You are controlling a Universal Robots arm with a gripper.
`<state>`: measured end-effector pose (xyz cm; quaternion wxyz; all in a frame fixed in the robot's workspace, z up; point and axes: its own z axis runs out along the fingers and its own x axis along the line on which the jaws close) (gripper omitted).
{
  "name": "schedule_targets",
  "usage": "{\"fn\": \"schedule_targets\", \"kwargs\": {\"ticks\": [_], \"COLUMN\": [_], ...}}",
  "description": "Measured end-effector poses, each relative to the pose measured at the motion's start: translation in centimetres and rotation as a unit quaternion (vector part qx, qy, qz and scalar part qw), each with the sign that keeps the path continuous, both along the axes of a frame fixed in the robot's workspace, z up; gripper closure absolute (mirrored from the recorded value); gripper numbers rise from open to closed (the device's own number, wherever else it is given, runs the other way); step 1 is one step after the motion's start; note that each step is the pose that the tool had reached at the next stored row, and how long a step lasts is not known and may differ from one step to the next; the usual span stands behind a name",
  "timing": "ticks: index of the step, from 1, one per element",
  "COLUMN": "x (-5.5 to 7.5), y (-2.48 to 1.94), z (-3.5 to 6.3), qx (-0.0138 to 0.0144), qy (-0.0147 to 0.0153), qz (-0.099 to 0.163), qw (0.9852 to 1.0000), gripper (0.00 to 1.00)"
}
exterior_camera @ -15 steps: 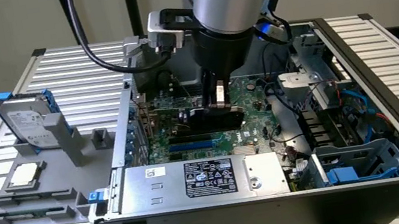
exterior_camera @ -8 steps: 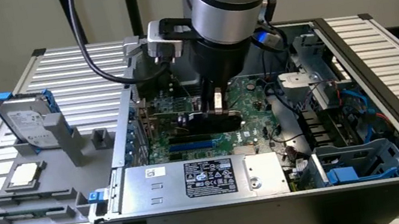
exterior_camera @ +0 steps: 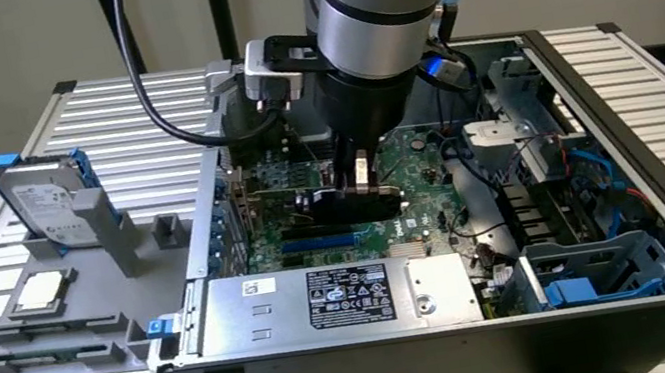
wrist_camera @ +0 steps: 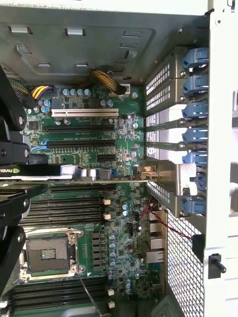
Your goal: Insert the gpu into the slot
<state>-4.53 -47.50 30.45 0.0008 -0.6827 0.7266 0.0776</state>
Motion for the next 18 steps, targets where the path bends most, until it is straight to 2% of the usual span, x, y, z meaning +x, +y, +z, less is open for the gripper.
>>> {"fn": "schedule_targets", "kwargs": {"ticks": [18], "x": [0.0], "y": [0.0], "z": [0.0], "qx": [0.0], "qy": [0.0], "qz": [0.0], "qw": [1.0], "gripper": [0.74]}}
